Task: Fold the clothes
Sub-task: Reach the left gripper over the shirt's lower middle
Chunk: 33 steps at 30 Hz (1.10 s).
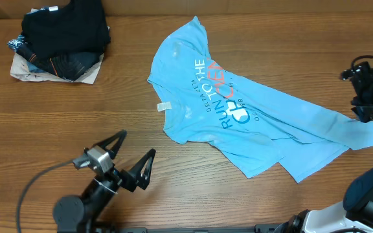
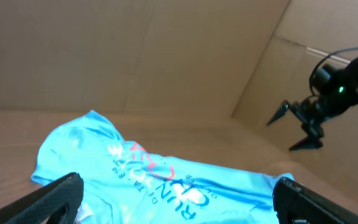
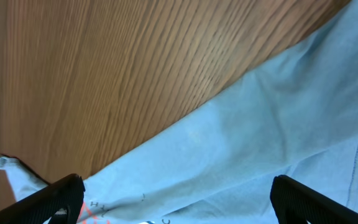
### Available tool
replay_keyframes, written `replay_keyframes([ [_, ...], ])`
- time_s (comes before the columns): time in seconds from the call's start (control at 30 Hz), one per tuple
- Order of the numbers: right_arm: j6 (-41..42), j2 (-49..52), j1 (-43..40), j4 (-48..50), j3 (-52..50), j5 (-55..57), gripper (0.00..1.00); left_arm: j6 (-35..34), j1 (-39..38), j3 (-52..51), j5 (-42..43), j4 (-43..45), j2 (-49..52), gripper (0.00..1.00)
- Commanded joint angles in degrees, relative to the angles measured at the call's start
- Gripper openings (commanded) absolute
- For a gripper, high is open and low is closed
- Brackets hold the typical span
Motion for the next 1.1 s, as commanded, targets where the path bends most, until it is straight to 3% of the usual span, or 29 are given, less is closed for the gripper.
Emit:
replay_keyframes([
  [0.0,-0.5,-0.7,1.8,-0.4,0.9,3.6,1.00,8.0,0.0,11.3,2.6,-4.6,8.9,1.00],
  [0.17,-0.5,-0.7,2.3,-1.7,0.9,5.4,1.00,6.5,0.0,18.9,13.1,-2.6,19.7,1.00],
  [0.3,-0.5,-0.7,2.3,-2.4,0.9,7.7,1.00,0.2,0.0,20.6,14.4,1.6,24.6,1.00],
  [0.47,-0.6,-0.7,2.3,-1.9,0.9,7.8,1.00,0.4,-4.0,25.2,15.2,-1.9,31.3,1.00],
  [0.6,-0.6,-0.7,2.3,-1.9,0.9,7.8,1.00,6.1,-12.7,32.4,5.2,-13.4,37.2,1.00],
  [0.73,-0.7,-0.7,2.3,-2.1,0.9,7.8,1.00,6.8,-24.7,41.4,-14.8,-26.1,45.2,1.00],
  [0.83,-0.7,-0.7,2.3,-2.1,0.9,7.9,1.00,-0.9,-31.8,45.9,-24.2,-31.3,51.6,1.00],
  [1.07,-0.3,-0.7,2.3,-1.9,0.9,8.1,1.00,-16.6,-39.3,46.5,-24.1,-30.9,65.0,1.00],
])
